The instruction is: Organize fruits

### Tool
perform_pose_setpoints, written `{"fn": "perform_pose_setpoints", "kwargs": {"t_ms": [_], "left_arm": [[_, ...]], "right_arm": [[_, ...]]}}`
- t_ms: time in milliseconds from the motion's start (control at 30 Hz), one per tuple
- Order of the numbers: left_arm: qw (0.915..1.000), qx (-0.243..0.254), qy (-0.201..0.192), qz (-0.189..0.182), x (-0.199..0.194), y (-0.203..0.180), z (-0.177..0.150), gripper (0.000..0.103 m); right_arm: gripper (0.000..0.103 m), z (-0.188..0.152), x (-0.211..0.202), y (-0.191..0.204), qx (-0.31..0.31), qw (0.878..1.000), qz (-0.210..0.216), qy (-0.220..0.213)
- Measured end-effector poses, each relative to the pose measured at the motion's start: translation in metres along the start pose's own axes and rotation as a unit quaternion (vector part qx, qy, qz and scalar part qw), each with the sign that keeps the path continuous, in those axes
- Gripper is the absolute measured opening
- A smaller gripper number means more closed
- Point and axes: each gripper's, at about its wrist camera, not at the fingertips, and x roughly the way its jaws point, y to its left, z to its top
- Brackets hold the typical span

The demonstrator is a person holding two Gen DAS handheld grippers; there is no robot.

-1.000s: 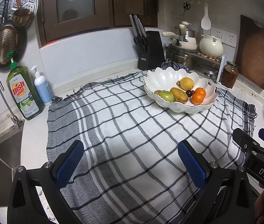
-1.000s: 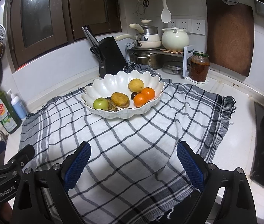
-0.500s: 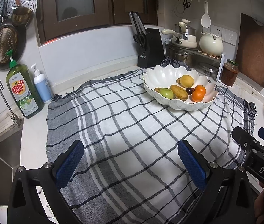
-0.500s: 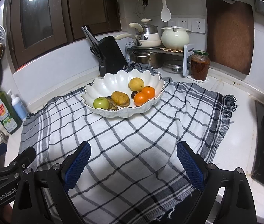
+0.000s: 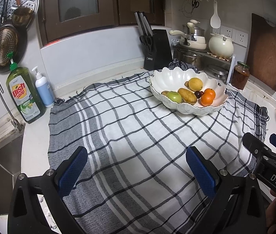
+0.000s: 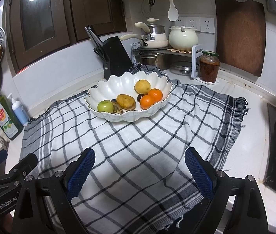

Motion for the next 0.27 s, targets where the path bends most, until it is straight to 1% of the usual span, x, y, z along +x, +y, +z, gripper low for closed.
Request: {"fn": "perform_pose_setpoints", "kwargs": {"t_ms": [267], "left_arm": [[1.0000, -0.002, 0.005, -0.004, 0.0019, 0.0001, -0.0006, 0.103]], "right_arm": [[0.094, 0.0000, 0.0004, -0.0001, 0.001, 1.000, 0.000, 0.001]]}}
